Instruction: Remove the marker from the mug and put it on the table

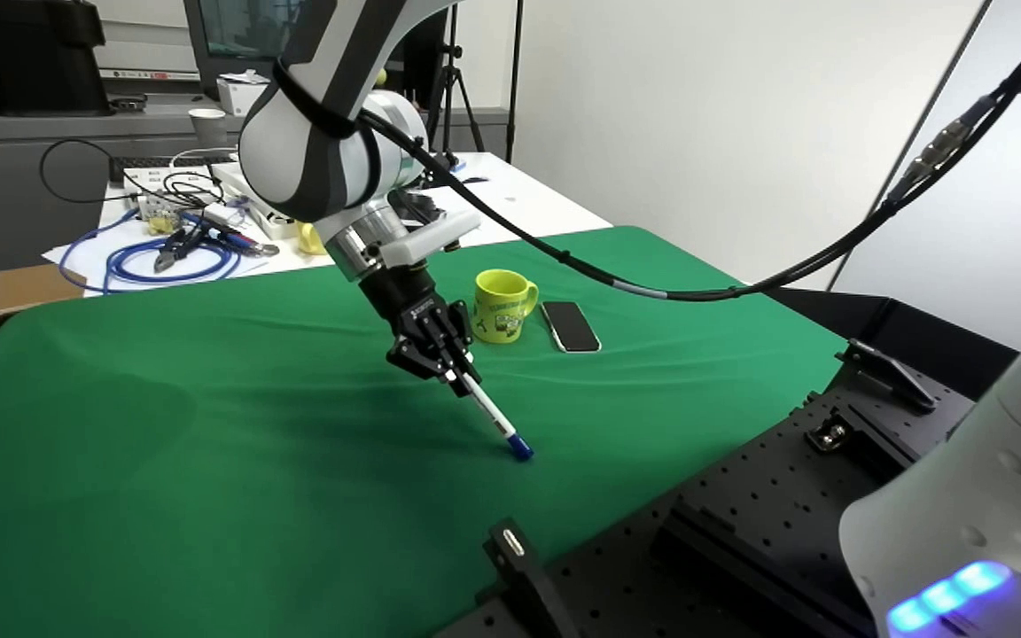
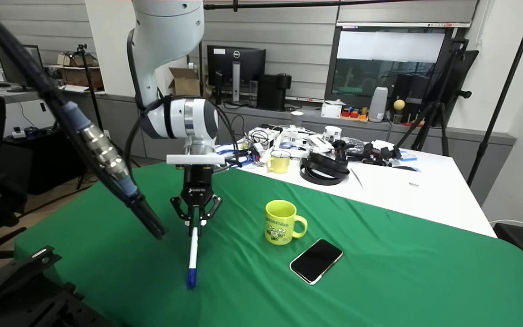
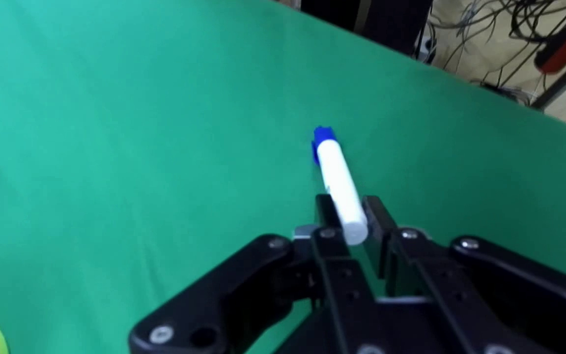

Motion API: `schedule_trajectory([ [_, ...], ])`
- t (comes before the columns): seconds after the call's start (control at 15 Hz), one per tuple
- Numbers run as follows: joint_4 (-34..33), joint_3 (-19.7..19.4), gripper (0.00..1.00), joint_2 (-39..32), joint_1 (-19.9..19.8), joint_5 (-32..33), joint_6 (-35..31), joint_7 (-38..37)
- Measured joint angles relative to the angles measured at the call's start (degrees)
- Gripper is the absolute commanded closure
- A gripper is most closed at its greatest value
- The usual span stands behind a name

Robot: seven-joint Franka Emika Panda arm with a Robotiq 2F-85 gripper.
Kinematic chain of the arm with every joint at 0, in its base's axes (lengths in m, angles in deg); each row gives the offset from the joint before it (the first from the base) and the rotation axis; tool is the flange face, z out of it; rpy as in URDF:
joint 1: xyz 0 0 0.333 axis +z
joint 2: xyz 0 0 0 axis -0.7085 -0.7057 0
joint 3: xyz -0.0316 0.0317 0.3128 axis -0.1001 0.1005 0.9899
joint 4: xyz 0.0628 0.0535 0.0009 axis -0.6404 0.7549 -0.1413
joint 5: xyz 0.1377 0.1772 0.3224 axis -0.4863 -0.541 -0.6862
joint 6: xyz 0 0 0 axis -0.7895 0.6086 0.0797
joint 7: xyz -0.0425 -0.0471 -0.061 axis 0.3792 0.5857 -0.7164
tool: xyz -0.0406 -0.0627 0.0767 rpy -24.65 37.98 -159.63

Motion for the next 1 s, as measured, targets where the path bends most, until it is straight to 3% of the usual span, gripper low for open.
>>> schedule_trajectory([
  [0.4,7.7,-0.3,0.95,2.71,0.08,0.09,-21.3,-2.13],
  [0.47,9.64,-0.55,0.57,3.43,0.22,0.18,-24.73,-2.66],
  [0.53,11.72,-0.91,0.56,4.3,0.43,0.22,-28.03,-2.99],
  [0.73,16.6,-2.04,0.37,7.34,1.43,0.26,-33.71,-3.73],
  [1.0,20.51,-3.23,0.09,15.42,2.26,0.36,-32.89,-3.86],
])
